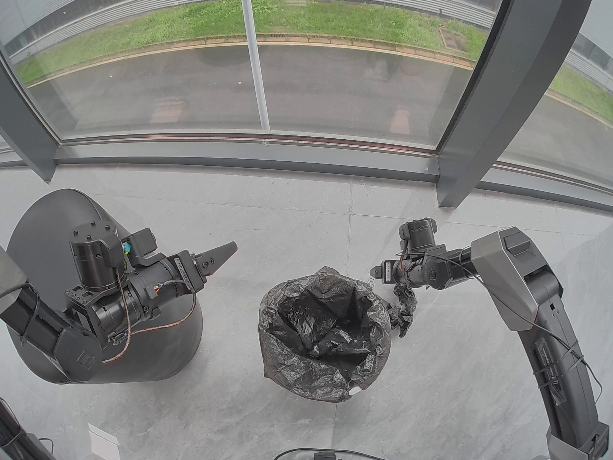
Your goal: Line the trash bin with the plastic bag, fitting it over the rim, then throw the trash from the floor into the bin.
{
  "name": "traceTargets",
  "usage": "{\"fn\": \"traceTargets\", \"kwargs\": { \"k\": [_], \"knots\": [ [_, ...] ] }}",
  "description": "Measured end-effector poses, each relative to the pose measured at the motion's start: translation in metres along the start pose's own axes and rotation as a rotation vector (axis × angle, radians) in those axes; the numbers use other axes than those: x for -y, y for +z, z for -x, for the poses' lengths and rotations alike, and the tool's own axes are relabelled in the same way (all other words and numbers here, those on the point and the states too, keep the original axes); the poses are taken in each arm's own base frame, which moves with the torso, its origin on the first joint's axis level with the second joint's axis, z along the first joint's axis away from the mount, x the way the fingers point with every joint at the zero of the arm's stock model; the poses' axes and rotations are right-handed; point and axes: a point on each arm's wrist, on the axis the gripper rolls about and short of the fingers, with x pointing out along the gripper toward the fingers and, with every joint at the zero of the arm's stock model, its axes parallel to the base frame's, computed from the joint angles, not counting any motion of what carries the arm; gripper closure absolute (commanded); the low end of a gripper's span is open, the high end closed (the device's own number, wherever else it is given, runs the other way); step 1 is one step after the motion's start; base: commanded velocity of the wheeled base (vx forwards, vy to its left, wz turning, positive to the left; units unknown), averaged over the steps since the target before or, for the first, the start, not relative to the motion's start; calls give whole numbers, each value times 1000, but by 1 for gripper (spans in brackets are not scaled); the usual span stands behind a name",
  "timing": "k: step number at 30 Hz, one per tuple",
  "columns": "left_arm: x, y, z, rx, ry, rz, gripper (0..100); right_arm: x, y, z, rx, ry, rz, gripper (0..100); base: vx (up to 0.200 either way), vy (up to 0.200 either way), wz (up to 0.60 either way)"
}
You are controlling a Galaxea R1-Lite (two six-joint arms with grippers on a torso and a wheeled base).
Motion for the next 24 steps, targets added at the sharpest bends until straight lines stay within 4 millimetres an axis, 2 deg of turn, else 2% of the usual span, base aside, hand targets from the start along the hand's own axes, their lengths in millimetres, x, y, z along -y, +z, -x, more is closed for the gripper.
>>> {"fn": "traceTargets", "kwargs": {
  "k": [24],
  "knots": [
    [-3,-3,-4,-12,10,5,0,1,-13,-10,-87,-8,66,0,0,0,0]
  ]
}}
